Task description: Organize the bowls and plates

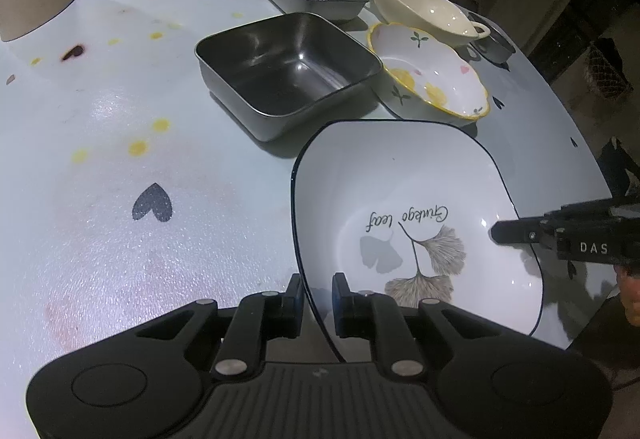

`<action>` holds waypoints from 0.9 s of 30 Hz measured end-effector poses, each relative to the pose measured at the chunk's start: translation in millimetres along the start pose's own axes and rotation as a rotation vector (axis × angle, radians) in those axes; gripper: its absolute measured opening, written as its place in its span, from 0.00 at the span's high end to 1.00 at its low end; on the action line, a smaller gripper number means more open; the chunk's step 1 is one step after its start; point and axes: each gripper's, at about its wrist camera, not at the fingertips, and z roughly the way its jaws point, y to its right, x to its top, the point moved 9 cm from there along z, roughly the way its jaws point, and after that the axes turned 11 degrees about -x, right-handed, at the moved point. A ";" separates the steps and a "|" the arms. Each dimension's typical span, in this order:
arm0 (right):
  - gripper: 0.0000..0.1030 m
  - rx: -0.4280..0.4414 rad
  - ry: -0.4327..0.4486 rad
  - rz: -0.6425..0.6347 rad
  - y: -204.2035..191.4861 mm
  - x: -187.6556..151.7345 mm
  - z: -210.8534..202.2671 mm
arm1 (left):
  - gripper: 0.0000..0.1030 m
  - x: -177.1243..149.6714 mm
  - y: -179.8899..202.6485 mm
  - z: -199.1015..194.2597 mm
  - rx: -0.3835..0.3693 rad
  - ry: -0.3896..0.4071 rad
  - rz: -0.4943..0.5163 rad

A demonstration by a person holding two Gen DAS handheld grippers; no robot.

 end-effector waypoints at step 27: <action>0.39 0.022 0.056 0.090 6.3 3.4 -8.9 | 0.20 8.0 2.3 -8.1 0.035 0.014 0.024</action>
